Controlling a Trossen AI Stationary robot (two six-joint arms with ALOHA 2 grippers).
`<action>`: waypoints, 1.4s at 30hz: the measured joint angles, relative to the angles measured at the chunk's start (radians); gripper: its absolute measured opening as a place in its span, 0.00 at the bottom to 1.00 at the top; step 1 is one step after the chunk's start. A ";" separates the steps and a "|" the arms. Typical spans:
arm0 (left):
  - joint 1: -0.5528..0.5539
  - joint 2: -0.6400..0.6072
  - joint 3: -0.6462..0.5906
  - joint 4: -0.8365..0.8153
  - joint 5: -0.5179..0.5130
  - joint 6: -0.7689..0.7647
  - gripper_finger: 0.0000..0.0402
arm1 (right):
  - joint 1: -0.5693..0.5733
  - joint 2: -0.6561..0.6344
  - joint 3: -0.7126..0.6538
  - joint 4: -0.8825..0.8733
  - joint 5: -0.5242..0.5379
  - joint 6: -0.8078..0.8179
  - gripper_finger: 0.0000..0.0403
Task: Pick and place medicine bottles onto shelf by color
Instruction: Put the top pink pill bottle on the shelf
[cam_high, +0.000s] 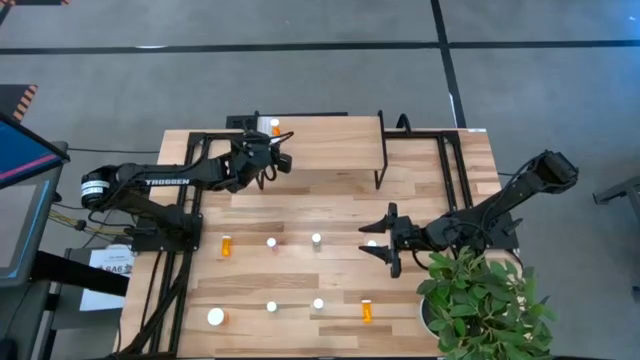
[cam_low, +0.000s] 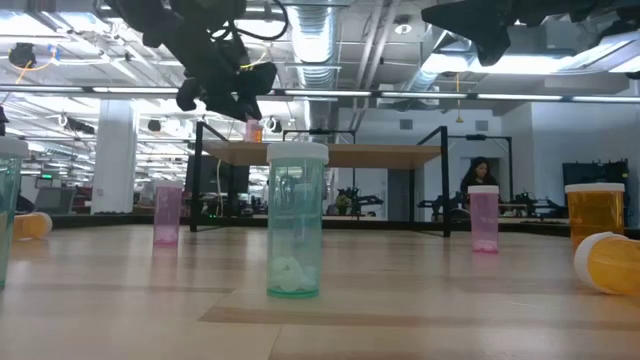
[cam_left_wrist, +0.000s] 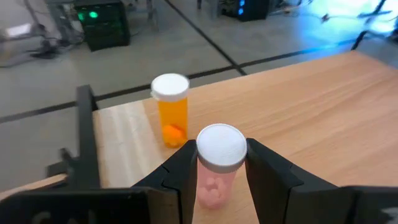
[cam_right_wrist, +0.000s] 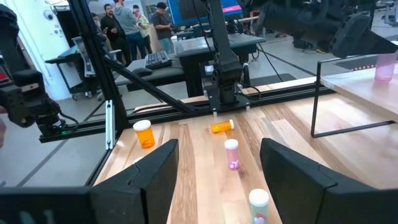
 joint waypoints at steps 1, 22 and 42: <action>0.003 0.000 -0.002 0.007 0.009 0.001 0.26 | 0.000 0.000 0.000 0.000 0.000 0.001 0.62; 0.062 0.000 -0.003 -0.002 0.040 0.053 0.26 | 0.000 0.000 0.000 0.000 0.000 0.018 0.62; 0.062 0.000 -0.003 0.008 0.068 0.053 0.26 | 0.000 0.000 0.000 0.000 0.000 0.017 0.62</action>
